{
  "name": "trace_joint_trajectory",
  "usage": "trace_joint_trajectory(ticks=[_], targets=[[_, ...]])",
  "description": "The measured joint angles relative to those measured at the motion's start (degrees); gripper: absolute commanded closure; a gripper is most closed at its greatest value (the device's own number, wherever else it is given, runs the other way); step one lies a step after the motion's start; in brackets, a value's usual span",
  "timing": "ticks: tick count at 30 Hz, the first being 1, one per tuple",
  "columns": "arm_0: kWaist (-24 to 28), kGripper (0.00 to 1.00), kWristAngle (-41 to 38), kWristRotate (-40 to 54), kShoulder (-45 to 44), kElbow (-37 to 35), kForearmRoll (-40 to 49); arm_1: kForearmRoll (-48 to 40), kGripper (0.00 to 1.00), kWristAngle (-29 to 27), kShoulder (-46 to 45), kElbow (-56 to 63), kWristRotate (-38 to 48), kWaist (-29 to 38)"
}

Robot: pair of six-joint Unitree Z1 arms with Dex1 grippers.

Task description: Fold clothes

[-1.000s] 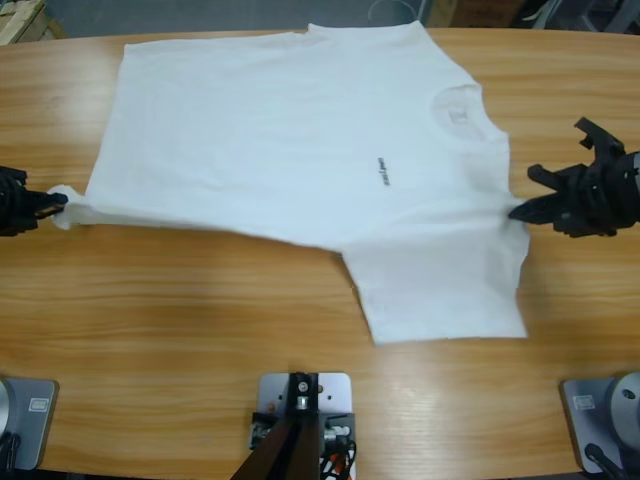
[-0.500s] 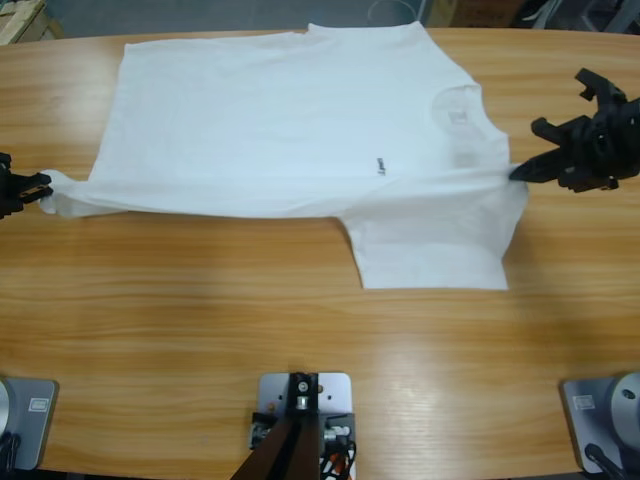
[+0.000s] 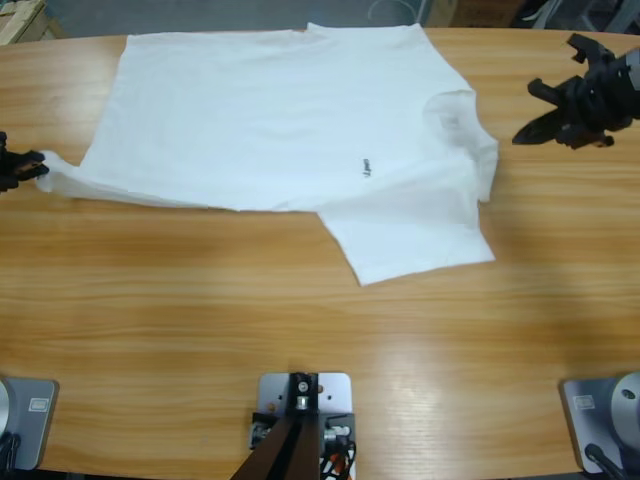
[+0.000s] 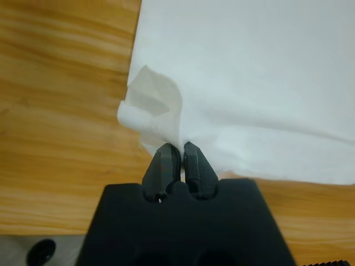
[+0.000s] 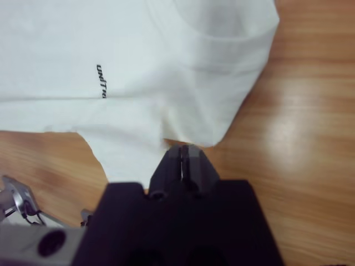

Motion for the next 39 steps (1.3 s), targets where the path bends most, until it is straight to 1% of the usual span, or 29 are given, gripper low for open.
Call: trace_joint_trajectory(ticks=[6, 7, 8, 9, 10, 14, 20, 29, 37, 39], targets=[[0.3, 1.0, -1.9, 1.4, 2.8, -1.6, 0.0, 1.7, 1.0, 0.6, 2.5, -2.7, -1.7, -0.5], [0.3, 1.0, -1.9, 1.5, 3.1, -1.6, 0.0, 1.5, 0.804, 0.8, 2.5, -2.2, -1.7, -0.5], [0.3, 1.0, -1.9, 1.6, 3.5, -1.6, 0.0, 0.8, 0.554, 1.1, 2.5, -0.9, -1.7, -0.5], [0.4, 1.0, -1.9, 1.7, 3.9, -1.6, 0.0, -0.2, 0.437, 1.4, 2.4, 1.0, -1.3, -0.5], [0.4, 1.0, -1.9, 1.7, 4.3, -1.6, 0.0, -1.3, 0.414, 1.7, 2.3, 2.8, -0.6, -0.3], [0.4, 1.0, -1.9, 1.8, 4.8, -1.6, -0.1, -6.1, 0.416, 2.1, 1.0, 8.6, 3.7, 2.8], [0.4, 1.0, -2.0, 2.4, 4.8, -1.6, -0.2, -10.4, 0.418, 2.2, 0.8, 11.3, 7.6, 7.0], [0.4, 1.0, -2.0, 2.7, 4.8, -1.6, -0.2, -15.3, 0.423, 2.2, 2.0, 15.1, 8.2, 7.4], [0.4, 1.0, -2.0, 2.7, 4.8, -1.6, -0.2, -16.9, 0.423, 2.2, 4.6, 15.2, 7.1, 7.4], [0.4, 1.0, -2.0, 2.7, 4.8, -1.6, -0.2, -17.0, 0.437, 2.4, 5.4, 15.1, 6.7, 7.4]])
